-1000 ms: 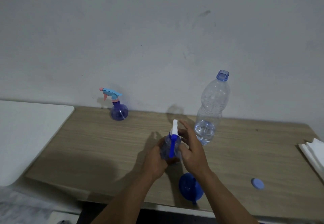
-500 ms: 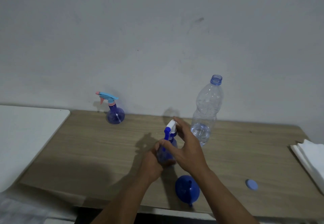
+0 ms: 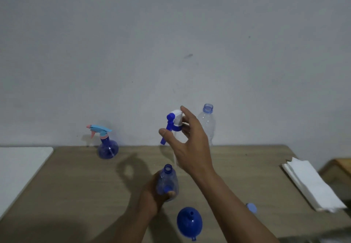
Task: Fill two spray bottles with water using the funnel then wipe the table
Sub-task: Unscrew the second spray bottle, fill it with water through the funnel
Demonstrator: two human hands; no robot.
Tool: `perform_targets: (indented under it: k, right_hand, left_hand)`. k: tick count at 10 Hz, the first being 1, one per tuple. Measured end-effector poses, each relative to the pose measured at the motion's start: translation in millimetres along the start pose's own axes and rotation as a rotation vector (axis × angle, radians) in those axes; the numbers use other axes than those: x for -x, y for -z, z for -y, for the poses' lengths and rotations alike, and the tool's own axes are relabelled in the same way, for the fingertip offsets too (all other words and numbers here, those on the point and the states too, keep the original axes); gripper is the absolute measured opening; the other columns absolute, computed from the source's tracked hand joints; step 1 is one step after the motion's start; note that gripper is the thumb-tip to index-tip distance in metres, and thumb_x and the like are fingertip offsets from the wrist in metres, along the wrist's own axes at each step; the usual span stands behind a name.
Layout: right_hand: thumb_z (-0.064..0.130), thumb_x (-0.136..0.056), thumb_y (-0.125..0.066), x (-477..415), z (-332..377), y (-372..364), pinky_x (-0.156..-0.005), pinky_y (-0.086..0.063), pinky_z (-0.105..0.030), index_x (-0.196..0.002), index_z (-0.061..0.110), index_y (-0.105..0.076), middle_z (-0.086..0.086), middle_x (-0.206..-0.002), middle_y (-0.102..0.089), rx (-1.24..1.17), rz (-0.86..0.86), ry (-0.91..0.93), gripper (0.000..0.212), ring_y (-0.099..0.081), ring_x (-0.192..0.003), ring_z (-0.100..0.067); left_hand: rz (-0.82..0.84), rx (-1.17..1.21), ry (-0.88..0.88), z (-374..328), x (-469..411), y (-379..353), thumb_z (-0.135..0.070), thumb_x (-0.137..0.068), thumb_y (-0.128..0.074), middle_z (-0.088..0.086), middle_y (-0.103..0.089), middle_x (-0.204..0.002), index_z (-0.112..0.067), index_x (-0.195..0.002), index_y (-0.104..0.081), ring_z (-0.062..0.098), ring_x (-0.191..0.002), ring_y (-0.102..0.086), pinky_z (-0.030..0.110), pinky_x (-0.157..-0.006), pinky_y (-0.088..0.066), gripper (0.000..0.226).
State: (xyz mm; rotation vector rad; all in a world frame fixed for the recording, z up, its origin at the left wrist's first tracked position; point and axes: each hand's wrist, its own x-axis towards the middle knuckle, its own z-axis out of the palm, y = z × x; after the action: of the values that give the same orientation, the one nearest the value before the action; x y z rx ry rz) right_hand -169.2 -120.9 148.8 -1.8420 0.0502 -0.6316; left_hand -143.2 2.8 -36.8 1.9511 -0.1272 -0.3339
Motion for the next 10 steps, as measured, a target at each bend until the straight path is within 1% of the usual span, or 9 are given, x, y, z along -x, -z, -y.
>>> perform_targets:
  k: [1, 2, 3, 4, 5, 6, 7, 8, 10]
  right_hand:
    - [0.045, -0.080, -0.081, -4, 6, 11, -0.101, -0.051, -0.030, -0.146, 0.027, -0.046, 0.018, -0.123, -0.060, 0.046, -0.038, -0.034, 0.076, -0.060, -0.111, -0.005]
    - [0.052, -0.081, -0.078, -6, -1, 27, -0.098, -0.050, -0.027, -0.148, 0.030, -0.043, 0.018, -0.127, -0.057, 0.227, -0.015, -0.082, 0.079, -0.058, -0.107, -0.001]
    - [0.048, -0.084, -0.075, 0, -26, 41, -0.087, -0.049, -0.027, -0.148, 0.032, -0.038, 0.010, -0.124, -0.056, 0.398, 0.028, -0.182, 0.076, -0.057, -0.100, -0.006]
    - [0.042, -0.084, -0.073, 14, -66, 46, -0.080, -0.055, -0.037, -0.145, 0.035, -0.031, 0.001, -0.116, -0.061, 0.516, 0.070, -0.268, 0.074, -0.063, -0.095, -0.017]
    - [0.044, -0.085, -0.070, 33, -108, 48, -0.076, -0.055, -0.039, -0.135, 0.030, -0.039, -0.004, -0.114, -0.062, 0.645, 0.148, -0.369, 0.060, -0.063, -0.095, -0.025]
    - [0.050, -0.087, -0.067, 50, -149, 51, -0.079, -0.052, -0.038, -0.138, 0.031, -0.040, -0.006, -0.114, -0.059, 0.761, 0.242, -0.446, 0.061, -0.064, -0.101, -0.030]
    - [0.041, -0.093, -0.062, 65, -186, 54, -0.082, -0.050, -0.038, -0.139, 0.027, -0.042, -0.008, -0.122, -0.058, 0.842, 0.318, -0.506, 0.053, -0.063, -0.107, -0.032]
    - [0.033, -0.098, -0.056, 79, -213, 56, -0.090, -0.052, -0.040, -0.143, 0.022, -0.043, -0.008, -0.133, -0.054, 0.910, 0.355, -0.512, 0.048, -0.061, -0.113, -0.029]
    - [0.055, -0.098, -0.048, 91, -238, 53, -0.110, -0.038, -0.041, -0.146, 0.018, -0.043, -0.014, -0.153, -0.040, 1.000, 0.372, -0.381, 0.061, -0.043, -0.136, -0.032]
  left_hand:
    - [0.040, 0.031, 0.059, 7, -14, -6, -0.006, -0.078, -0.079, -0.002, -0.059, -0.126, -0.028, -0.121, -0.051, 0.018, -0.112, -0.057, 0.031, -0.098, -0.047, 0.056]
    - [0.055, 0.079, 0.041, 9, -16, -7, 0.001, -0.076, -0.079, 0.001, -0.058, -0.128, -0.025, -0.115, -0.054, 0.020, -0.110, -0.056, 0.034, -0.094, -0.049, 0.053]
    - [0.010, 0.074, 0.045, 9, -10, -7, -0.028, -0.072, -0.085, -0.006, -0.068, -0.116, -0.032, -0.114, -0.057, 0.013, -0.102, -0.064, 0.031, -0.089, -0.053, 0.050]
    - [-0.004, 0.087, 0.014, 19, -11, -4, -0.021, -0.059, -0.092, -0.008, -0.070, -0.113, -0.038, -0.119, -0.059, 0.017, -0.106, -0.067, 0.045, -0.095, -0.054, 0.070]
    - [0.005, 0.053, -0.046, 18, -6, -4, -0.017, -0.064, -0.091, -0.009, -0.068, -0.120, -0.030, -0.131, -0.056, 0.013, -0.109, -0.065, 0.037, -0.094, -0.053, 0.077]
    - [0.004, 0.046, -0.054, 15, -6, -4, -0.015, -0.067, -0.090, -0.010, -0.069, -0.117, -0.026, -0.134, -0.055, 0.004, -0.103, -0.066, 0.028, -0.088, -0.053, 0.077]
    - [0.004, 0.022, -0.051, 12, -4, -4, -0.015, -0.070, -0.087, -0.014, -0.067, -0.112, -0.028, -0.128, -0.055, -0.006, -0.092, -0.064, 0.019, -0.083, -0.053, 0.068]
    - [0.003, -0.035, -0.061, 8, -2, -3, -0.023, -0.074, -0.085, -0.015, -0.064, -0.109, -0.035, -0.129, -0.051, -0.009, -0.089, -0.057, 0.007, -0.070, -0.041, 0.066]
    - [-0.048, -0.065, -0.042, 14, -4, -7, -0.027, -0.070, -0.088, -0.015, -0.067, -0.110, -0.038, -0.128, -0.054, -0.005, -0.094, -0.062, 0.009, -0.073, -0.042, 0.068]
